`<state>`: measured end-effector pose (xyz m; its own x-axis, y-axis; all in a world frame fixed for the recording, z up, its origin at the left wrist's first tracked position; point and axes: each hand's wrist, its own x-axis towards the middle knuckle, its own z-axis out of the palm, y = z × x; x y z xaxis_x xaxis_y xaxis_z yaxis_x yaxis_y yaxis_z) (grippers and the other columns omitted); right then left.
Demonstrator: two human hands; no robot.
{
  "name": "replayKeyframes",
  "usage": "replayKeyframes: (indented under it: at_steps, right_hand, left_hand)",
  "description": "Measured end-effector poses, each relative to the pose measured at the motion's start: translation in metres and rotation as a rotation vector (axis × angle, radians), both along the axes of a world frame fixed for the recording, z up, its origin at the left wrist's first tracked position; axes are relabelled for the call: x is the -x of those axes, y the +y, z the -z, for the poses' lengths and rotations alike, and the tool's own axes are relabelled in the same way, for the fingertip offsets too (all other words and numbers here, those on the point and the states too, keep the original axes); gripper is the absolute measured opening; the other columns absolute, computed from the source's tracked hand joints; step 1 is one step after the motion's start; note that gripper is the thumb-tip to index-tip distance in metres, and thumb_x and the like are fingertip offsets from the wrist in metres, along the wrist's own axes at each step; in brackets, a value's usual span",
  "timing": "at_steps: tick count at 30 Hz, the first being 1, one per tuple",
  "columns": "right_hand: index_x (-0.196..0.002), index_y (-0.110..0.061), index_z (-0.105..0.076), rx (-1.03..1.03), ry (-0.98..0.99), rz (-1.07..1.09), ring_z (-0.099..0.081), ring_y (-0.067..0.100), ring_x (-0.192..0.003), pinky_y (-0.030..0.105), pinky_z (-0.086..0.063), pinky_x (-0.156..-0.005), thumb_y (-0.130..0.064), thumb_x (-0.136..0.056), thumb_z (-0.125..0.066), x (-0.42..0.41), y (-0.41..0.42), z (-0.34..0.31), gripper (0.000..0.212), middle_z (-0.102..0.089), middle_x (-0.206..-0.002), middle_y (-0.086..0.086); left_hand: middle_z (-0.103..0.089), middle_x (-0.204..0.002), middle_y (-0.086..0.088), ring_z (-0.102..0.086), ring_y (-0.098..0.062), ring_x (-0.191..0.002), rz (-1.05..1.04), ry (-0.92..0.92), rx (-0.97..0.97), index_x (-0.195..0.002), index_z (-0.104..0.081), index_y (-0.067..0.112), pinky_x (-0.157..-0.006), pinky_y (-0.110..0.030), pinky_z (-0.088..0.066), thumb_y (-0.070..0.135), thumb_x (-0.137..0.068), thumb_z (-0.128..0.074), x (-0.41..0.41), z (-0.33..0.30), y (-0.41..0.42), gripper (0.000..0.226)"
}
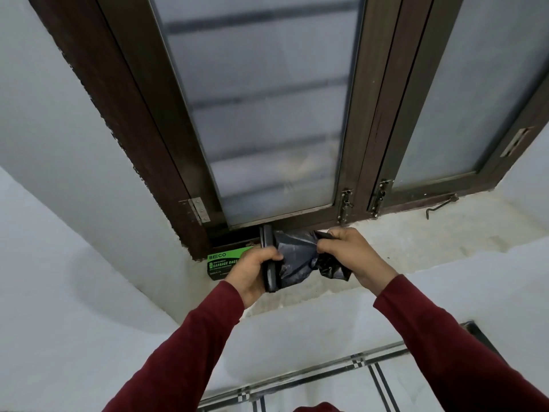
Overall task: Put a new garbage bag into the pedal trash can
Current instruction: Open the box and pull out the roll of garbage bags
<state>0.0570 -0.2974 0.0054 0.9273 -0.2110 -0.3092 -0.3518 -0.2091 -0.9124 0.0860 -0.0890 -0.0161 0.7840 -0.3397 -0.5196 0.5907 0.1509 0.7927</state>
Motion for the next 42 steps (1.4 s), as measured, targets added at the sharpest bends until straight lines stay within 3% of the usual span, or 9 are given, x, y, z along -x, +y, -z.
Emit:
replayKeyframes:
  at_steps: [5,8,12,17,22,27,32,39,42]
  right_hand:
    - [-0.096,-0.019,-0.068,-0.055,-0.066,-0.074,-0.062,0.021,-0.074,0.022,-0.047,-0.055,0.02,-0.079,-0.039,0.002,-0.001,-0.003,0.052,-0.07,-0.089,0.007]
    - [-0.083,-0.019,-0.079,0.015,-0.092,-0.039,-0.067,0.016,-0.087,0.012,-0.05,-0.066,0.02,-0.075,-0.034,0.003,0.001,-0.003,0.059,-0.074,-0.092,-0.004]
    - [-0.071,-0.011,-0.068,0.137,-0.017,0.059,-0.057,0.02,-0.053,0.024,-0.042,-0.05,-0.023,-0.081,-0.072,0.002,0.003,-0.002,0.016,-0.064,-0.069,0.001]
    - [-0.09,-0.029,-0.059,0.418,-0.026,0.071,-0.064,0.009,-0.076,0.031,-0.049,-0.062,-0.076,-0.046,-0.084,0.002,0.01,0.005,0.069,-0.066,-0.083,-0.009]
    - [-0.061,-0.013,-0.064,0.325,-0.072,0.018,-0.056,0.016,-0.044,0.022,-0.043,-0.042,-0.035,-0.066,-0.09,0.0,0.007,0.005,0.034,-0.061,-0.055,0.001]
    - [-0.073,-0.015,-0.061,0.316,-0.073,-0.006,-0.068,0.03,-0.075,0.026,-0.046,-0.059,-0.006,-0.077,-0.071,-0.004,0.012,0.005,0.014,-0.068,-0.074,0.01]
    - [-0.088,-0.031,-0.071,0.226,-0.127,-0.112,-0.066,0.018,-0.079,0.028,-0.054,-0.065,0.01,-0.072,-0.045,-0.002,0.016,0.003,0.051,-0.071,-0.09,-0.012]
    - [-0.075,-0.017,-0.075,0.2,-0.046,0.028,-0.069,0.018,-0.079,0.028,-0.054,-0.069,-0.022,-0.079,-0.073,-0.002,0.018,0.002,0.006,-0.073,-0.076,-0.002]
    - [-0.077,-0.016,-0.063,0.279,-0.112,0.056,-0.058,0.011,-0.062,0.017,-0.041,-0.051,-0.043,-0.062,-0.092,-0.001,0.02,0.007,0.043,-0.063,-0.069,-0.005]
  left_hand:
    - [-0.071,-0.123,-0.027,-0.07,-0.044,-0.11,-0.036,-0.046,-0.022,-0.116,-0.069,0.006,-0.1,-0.057,-0.055,0.001,-0.076,-0.071,-0.004,0.007,0.002,0.04]
    - [-0.075,-0.114,-0.018,-0.072,-0.036,-0.101,-0.043,-0.044,-0.03,-0.115,-0.071,0.011,-0.095,-0.052,-0.056,0.007,-0.077,-0.07,-0.005,0.01,0.004,0.039]
    - [-0.075,-0.112,-0.018,-0.071,-0.035,-0.102,-0.052,-0.038,-0.018,-0.116,-0.072,0.011,-0.1,-0.057,-0.053,0.013,-0.073,-0.071,-0.005,0.011,0.004,0.043]
    - [-0.074,-0.118,-0.022,-0.07,-0.038,-0.104,-0.077,-0.006,-0.007,-0.12,-0.072,0.004,-0.103,-0.058,-0.052,0.01,-0.086,-0.059,-0.005,0.009,0.0,0.037]
    - [-0.071,-0.106,-0.022,-0.068,-0.035,-0.092,-0.062,-0.026,-0.058,-0.112,-0.07,0.005,-0.081,-0.042,-0.058,0.012,-0.087,-0.054,-0.001,0.008,-0.003,0.031]
    - [-0.066,-0.103,-0.019,-0.064,-0.033,-0.092,-0.031,0.001,-0.026,-0.111,-0.066,0.012,-0.085,-0.045,-0.054,0.022,-0.071,-0.057,0.001,0.008,-0.008,0.043]
    - [-0.075,-0.109,-0.024,-0.073,-0.04,-0.098,-0.009,-0.085,-0.084,-0.113,-0.069,0.004,-0.094,-0.056,-0.058,0.0,-0.08,-0.072,0.001,0.01,-0.01,0.034]
    - [-0.07,-0.119,-0.032,-0.068,-0.05,-0.111,-0.068,-0.061,-0.106,-0.125,-0.061,-0.007,-0.092,-0.069,-0.055,0.009,-0.072,-0.067,0.002,0.008,-0.007,0.055]
    - [-0.07,-0.12,-0.032,-0.07,-0.045,-0.108,-0.066,-0.048,-0.081,-0.124,-0.061,-0.007,-0.097,-0.066,-0.054,0.011,-0.069,-0.064,0.002,0.008,-0.006,0.058]
